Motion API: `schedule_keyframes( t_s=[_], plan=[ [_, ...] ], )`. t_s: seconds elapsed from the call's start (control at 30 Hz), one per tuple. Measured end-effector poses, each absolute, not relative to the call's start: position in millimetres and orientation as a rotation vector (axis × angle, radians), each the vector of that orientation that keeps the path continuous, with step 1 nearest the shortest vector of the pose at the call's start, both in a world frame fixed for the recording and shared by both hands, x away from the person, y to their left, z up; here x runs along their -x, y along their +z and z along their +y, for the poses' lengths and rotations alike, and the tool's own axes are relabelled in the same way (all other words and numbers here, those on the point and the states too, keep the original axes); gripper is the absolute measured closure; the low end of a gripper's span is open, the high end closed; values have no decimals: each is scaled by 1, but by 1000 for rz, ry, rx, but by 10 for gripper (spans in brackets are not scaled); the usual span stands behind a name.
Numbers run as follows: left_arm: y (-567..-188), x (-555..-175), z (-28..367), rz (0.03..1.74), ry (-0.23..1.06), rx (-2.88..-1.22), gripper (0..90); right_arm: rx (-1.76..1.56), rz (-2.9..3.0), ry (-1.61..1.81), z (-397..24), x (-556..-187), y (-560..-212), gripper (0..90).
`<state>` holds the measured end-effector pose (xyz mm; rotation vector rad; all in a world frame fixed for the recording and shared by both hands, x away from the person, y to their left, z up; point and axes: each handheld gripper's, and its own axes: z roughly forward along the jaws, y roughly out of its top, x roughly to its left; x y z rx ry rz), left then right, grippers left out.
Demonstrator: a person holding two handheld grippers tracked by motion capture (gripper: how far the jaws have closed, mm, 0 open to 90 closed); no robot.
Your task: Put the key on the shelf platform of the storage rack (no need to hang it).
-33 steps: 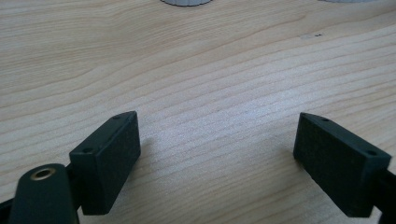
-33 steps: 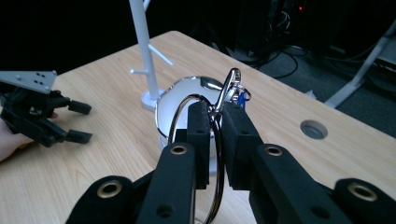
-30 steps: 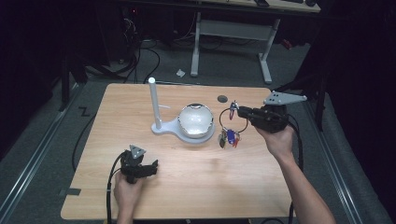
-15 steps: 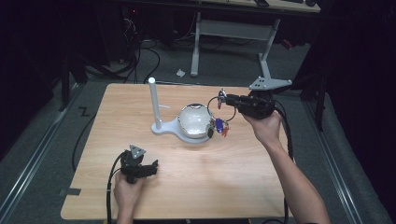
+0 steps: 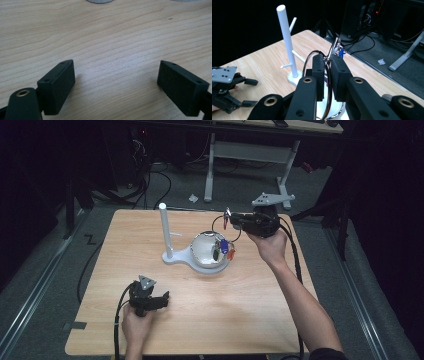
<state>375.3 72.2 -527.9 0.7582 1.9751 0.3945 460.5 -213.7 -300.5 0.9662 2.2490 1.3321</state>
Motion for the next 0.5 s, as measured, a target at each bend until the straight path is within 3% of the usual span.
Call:
schedule_keyframes(
  t_s=[0.5],
  plan=[
    [-528, -375, 72, 1974, 398, -760, 151, -981, 2249, 1299, -189, -482, -311, 827]
  ],
)
